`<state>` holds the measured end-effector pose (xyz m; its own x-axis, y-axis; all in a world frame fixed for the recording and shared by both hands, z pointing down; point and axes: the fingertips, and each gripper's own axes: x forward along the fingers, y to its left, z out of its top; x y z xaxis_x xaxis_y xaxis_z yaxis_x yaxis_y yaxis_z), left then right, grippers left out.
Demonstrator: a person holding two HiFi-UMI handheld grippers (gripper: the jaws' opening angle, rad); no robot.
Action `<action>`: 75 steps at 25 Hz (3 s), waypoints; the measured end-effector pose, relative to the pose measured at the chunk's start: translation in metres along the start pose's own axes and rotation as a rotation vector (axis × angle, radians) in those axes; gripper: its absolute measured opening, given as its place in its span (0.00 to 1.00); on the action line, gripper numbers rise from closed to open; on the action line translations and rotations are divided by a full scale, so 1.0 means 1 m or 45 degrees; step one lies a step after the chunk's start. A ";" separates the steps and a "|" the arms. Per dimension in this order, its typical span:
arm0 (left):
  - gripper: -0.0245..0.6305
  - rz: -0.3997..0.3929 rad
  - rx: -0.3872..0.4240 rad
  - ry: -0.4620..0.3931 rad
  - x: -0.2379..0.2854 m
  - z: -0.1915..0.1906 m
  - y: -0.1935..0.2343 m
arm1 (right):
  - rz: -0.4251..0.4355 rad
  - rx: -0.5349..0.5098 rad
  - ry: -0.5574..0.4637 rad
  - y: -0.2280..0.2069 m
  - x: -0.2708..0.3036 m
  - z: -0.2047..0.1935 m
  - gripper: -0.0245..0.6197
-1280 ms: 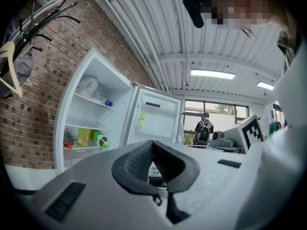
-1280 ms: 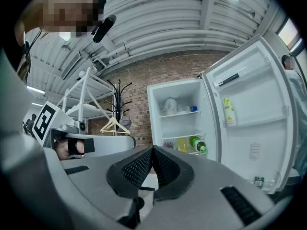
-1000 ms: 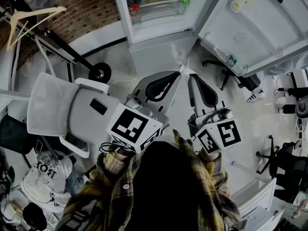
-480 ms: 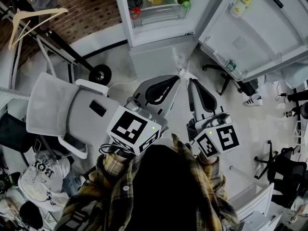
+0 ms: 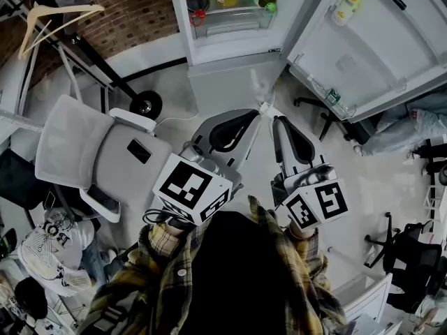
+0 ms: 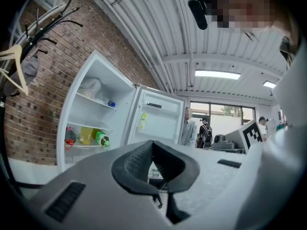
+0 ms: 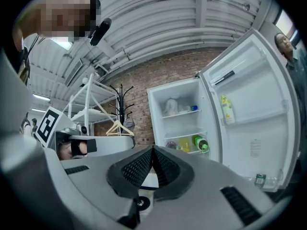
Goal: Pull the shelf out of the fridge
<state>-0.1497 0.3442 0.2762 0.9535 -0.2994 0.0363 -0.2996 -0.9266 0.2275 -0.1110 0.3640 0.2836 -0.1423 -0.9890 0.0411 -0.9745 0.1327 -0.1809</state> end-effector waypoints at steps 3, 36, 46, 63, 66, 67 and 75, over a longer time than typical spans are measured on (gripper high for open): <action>0.04 0.017 -0.001 -0.003 -0.001 -0.002 -0.002 | 0.015 0.009 -0.001 -0.001 -0.002 -0.002 0.07; 0.04 0.012 0.007 -0.030 0.128 0.043 0.159 | -0.015 0.046 -0.038 -0.104 0.171 0.027 0.07; 0.04 0.025 -0.008 0.003 0.148 0.043 0.204 | -0.020 0.085 -0.018 -0.118 0.218 0.022 0.06; 0.04 0.258 -0.055 -0.062 0.236 0.044 0.210 | 0.224 0.060 0.063 -0.203 0.241 0.037 0.07; 0.04 0.325 -0.069 -0.082 0.252 0.041 0.209 | 0.299 0.049 0.086 -0.217 0.245 0.038 0.07; 0.04 0.348 -0.072 -0.087 0.255 0.041 0.209 | 0.322 0.047 0.093 -0.221 0.247 0.038 0.07; 0.04 0.519 -0.096 -0.093 0.260 0.034 0.217 | 0.463 0.078 0.138 -0.236 0.259 0.032 0.07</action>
<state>0.0322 0.0570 0.3016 0.7515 -0.6561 0.0693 -0.6459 -0.7103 0.2797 0.0875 0.0746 0.3051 -0.4973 -0.8651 0.0663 -0.8454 0.4659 -0.2612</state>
